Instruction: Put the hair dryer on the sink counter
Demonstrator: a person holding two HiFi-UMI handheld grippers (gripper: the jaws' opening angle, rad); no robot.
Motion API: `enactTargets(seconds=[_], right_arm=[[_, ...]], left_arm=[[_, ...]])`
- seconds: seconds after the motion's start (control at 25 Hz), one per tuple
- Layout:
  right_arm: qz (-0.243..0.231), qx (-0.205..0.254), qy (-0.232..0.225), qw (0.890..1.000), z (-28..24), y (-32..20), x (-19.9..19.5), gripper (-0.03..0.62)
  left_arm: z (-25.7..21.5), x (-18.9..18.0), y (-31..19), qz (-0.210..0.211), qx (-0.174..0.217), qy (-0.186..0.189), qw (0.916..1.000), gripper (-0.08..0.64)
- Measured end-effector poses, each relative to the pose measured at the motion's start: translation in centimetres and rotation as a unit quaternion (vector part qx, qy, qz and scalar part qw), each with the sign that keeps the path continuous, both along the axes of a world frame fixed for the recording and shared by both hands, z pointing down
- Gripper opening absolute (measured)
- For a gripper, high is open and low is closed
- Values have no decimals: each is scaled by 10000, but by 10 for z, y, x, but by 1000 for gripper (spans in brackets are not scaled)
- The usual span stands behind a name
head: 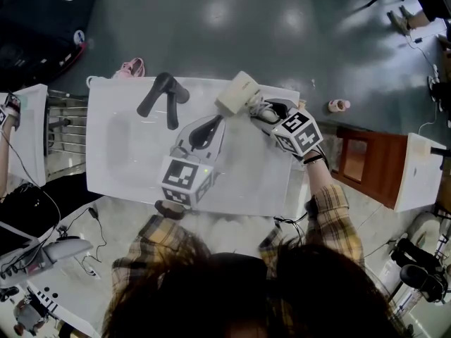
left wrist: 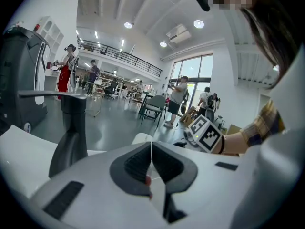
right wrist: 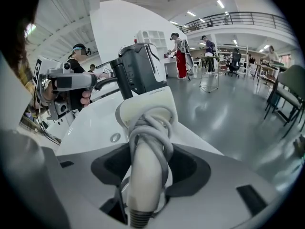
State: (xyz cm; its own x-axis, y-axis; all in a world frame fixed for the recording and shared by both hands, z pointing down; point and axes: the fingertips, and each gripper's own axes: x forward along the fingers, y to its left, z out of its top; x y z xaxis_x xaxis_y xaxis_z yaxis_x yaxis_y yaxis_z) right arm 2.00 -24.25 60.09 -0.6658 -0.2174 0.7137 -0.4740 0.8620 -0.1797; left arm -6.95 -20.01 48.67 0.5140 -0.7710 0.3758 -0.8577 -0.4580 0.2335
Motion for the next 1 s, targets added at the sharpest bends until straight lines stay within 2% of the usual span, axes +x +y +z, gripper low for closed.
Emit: enactTargets(seconds=[0.28, 0.48, 0.76, 1.0], right_arm=[[-250, 198, 397, 9987, 11, 0, -3, 253], [-348, 155, 574, 9976, 14, 4, -3, 253], [-245, 82, 642, 9976, 10, 3, 1, 262], [46, 147, 525, 9985, -10, -1, 14, 264]], left_arm=[[0, -4, -2, -24, -3, -2, 10000, 20], [-2, -6, 0, -56, 30, 33, 10000, 20], [-12, -10, -1, -90, 133, 17, 9999, 20], [-25, -10, -4, -80, 282, -8, 9996, 20]])
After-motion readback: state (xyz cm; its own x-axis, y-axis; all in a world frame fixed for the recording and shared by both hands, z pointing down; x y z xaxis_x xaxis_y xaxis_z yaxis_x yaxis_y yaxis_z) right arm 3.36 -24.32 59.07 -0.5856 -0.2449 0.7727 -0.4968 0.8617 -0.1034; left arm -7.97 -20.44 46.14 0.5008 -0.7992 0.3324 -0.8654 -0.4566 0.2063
